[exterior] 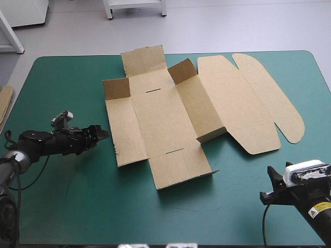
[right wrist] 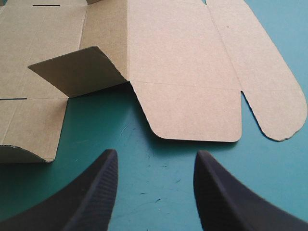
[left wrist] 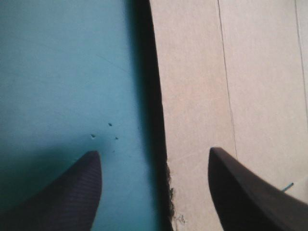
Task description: Fold the box
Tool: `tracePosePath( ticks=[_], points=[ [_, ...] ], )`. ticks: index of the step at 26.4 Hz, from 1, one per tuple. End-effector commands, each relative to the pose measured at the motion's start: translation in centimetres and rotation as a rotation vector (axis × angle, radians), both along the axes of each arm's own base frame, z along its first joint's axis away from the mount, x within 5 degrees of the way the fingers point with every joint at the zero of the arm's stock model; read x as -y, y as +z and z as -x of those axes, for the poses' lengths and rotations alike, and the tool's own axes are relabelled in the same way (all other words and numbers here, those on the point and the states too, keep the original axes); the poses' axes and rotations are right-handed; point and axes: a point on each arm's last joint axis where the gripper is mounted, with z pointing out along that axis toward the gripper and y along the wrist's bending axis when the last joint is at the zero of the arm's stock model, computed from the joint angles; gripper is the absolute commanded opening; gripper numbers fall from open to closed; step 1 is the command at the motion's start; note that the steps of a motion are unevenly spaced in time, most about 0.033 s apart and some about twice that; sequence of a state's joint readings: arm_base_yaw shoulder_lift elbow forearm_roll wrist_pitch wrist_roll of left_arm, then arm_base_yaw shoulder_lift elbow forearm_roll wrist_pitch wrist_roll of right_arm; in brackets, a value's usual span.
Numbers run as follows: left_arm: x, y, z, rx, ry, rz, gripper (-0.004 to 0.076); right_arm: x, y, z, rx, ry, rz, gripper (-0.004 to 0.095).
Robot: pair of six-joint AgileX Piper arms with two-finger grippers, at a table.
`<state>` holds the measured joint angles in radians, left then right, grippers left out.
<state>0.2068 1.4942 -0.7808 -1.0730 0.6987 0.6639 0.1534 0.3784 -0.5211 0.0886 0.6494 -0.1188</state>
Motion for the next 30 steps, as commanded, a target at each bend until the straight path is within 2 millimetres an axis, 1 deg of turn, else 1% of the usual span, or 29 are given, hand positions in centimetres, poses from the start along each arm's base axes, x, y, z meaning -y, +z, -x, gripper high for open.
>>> tracePosePath(
  ticks=[1,4,7,11,13,14,15,18,21,28,30],
  points=[
    [0.3,0.6,-1.0,0.046,-0.037,0.124,0.0467,0.0,1.5,-0.3,0.087,-0.001,-0.008,0.0459],
    [0.6,0.2,-1.4,0.048,-0.05,0.176,0.0467,0.0,1.5,-0.3,0.087,-0.001,-0.008,0.0459],
    [0.7,-0.4,-1.5,0.035,-0.061,0.179,0.0467,0.0,1.4,-0.3,0.078,0.0,-0.008,0.0459],
    [0.8,-1.7,-1.3,-0.009,-0.061,0.19,0.0467,0.0,1.3,-0.3,0.065,0.002,-0.007,0.0459],
    [1.2,-2.6,-0.8,-0.042,-0.075,0.195,0.0467,0.0,1.3,-0.3,0.065,0.002,-0.007,0.0459],
    [2.0,-3.1,-0.5,-0.058,-0.102,0.198,0.0467,0.0,1.5,-0.3,0.069,0.002,-0.008,0.0459],
    [2.5,-3.1,-0.4,-0.061,-0.115,0.2,0.0467,0.0,1.6,-0.2,0.072,0.001,-0.006,0.0459],
    [3.8,-3.0,-0.5,-0.037,-0.135,0.225,0.0466,0.0,2.0,-0.2,0.086,0.001,-0.007,0.0459],
    [4.6,-2.5,-1.0,0.011,-0.107,0.266,0.0466,0.0,2.5,-0.1,0.101,0.001,-0.009,0.0459],
    [4.5,-1.9,-1.9,0.094,-0.018,0.308,0.0462,0.0,2.7,0.0,0.108,0.001,-0.01,0.0459],
    [4.5,-1.7,-2.3,0.112,0.044,0.336,0.0459,0.0,2.7,0.0,0.108,0.001,-0.01,0.0459]
  ],
)
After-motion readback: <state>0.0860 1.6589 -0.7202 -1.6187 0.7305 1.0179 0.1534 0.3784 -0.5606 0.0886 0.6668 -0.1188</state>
